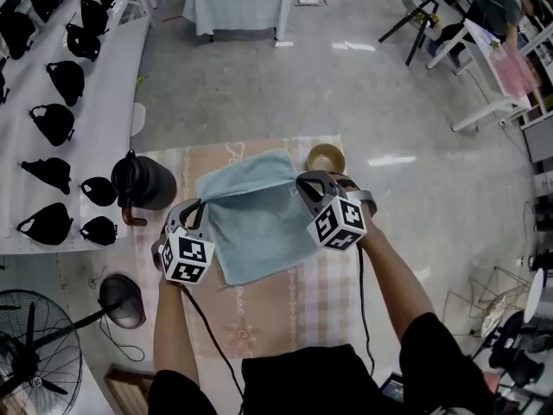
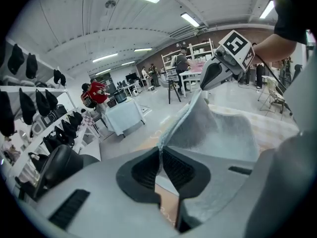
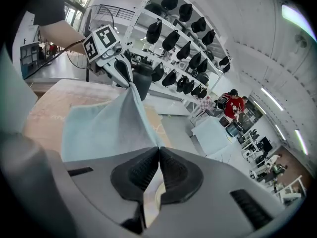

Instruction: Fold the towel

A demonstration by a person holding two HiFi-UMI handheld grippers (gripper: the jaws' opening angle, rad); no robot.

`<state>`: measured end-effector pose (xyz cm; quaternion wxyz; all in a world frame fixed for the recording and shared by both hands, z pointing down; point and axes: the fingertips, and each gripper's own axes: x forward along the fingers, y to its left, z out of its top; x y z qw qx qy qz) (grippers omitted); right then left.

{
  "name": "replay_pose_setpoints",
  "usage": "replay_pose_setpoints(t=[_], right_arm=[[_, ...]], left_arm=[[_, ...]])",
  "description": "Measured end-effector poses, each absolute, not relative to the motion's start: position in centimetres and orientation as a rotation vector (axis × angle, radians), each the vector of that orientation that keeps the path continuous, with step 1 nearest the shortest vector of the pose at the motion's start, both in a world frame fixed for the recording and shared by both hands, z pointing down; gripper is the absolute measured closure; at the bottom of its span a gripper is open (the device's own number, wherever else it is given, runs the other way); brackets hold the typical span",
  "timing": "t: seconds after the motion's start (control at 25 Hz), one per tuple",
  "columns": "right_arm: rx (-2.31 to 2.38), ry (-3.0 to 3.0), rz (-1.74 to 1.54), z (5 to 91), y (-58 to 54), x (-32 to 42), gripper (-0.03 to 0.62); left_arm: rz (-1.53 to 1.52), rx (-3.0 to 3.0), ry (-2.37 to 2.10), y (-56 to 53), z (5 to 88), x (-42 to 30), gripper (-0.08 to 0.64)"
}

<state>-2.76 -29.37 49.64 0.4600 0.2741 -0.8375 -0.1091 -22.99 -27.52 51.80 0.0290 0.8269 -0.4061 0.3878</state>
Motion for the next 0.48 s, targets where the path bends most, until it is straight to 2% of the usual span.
replay_pose_setpoints(t=[0.48], right_arm=[[0.635,-1.986,-0.276,55.8,-35.8,-3.8,0.578]], left_arm=[[1.286,2.423,-1.214,-32.2,57.8,-23.9,0.531]])
